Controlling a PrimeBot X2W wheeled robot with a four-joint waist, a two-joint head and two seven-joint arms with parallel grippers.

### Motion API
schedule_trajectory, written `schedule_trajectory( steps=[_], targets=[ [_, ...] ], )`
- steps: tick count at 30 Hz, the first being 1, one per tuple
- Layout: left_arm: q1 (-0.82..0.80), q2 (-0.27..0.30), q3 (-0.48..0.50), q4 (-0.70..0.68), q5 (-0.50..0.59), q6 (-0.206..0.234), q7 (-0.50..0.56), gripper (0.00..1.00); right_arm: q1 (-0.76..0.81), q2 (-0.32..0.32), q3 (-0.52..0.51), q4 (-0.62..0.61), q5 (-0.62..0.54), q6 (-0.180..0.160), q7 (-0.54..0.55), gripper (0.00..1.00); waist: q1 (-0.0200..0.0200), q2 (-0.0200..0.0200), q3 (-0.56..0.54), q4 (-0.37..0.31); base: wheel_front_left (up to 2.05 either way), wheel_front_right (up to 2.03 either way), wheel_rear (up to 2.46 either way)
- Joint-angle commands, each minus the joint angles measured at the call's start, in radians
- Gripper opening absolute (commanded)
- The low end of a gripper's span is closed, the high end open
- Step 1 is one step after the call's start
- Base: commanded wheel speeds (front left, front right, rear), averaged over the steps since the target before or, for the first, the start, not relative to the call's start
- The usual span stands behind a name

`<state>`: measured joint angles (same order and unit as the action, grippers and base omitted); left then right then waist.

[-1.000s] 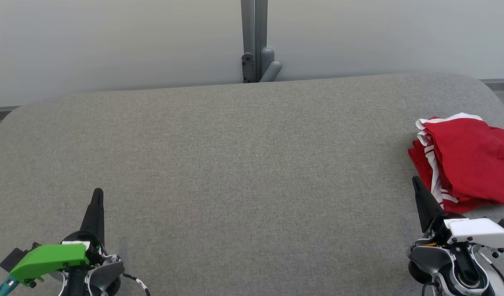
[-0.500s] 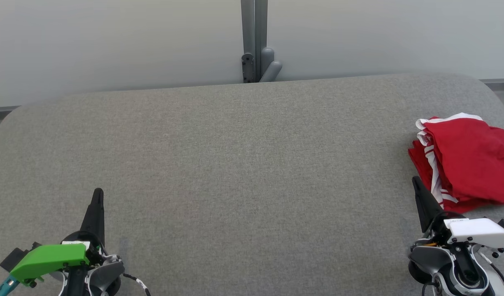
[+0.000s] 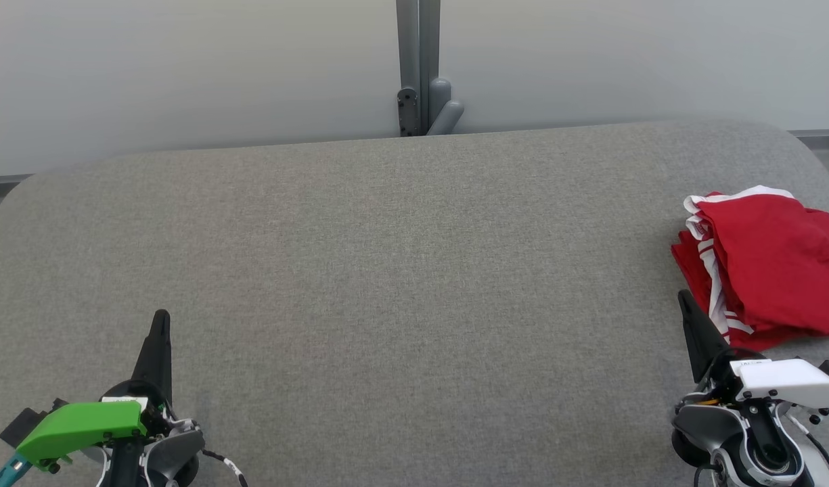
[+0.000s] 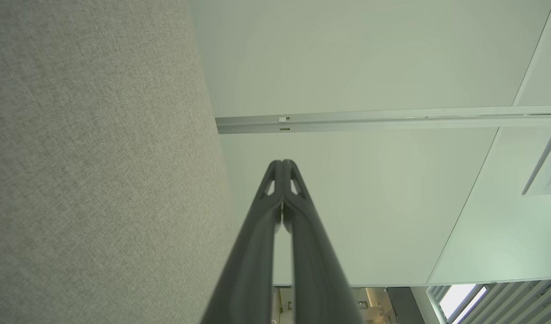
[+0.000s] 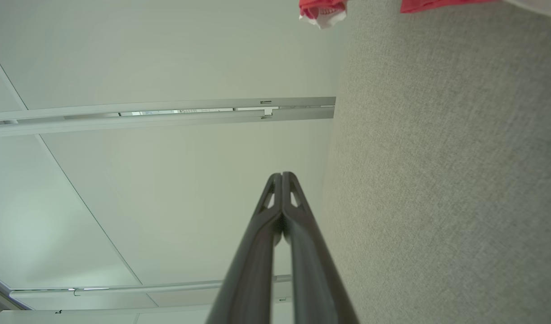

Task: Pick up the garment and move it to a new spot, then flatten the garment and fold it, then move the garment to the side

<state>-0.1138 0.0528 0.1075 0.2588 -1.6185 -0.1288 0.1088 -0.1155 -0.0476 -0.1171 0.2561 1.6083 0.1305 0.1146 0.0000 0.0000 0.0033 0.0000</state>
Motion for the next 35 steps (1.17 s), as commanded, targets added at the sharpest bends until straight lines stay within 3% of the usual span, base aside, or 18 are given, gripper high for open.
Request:
schedule_trajectory(
  steps=[1,35],
  targets=[
    [-0.015,0.002,0.005,-0.004,0.007,-0.004,0.005,0.0,-0.012,-0.005,0.0,0.002,0.006,0.0,0.006,0.0,0.0,0.0,0.0,0.0,0.0,0.0,0.0],
    [-0.015,0.0,0.007,-0.004,0.009,-0.004,0.004,0.0,-0.012,-0.005,0.001,0.002,0.006,0.0,0.006,0.0,0.0,0.0,0.0,0.0,0.0,0.0,0.0]
  ],
)
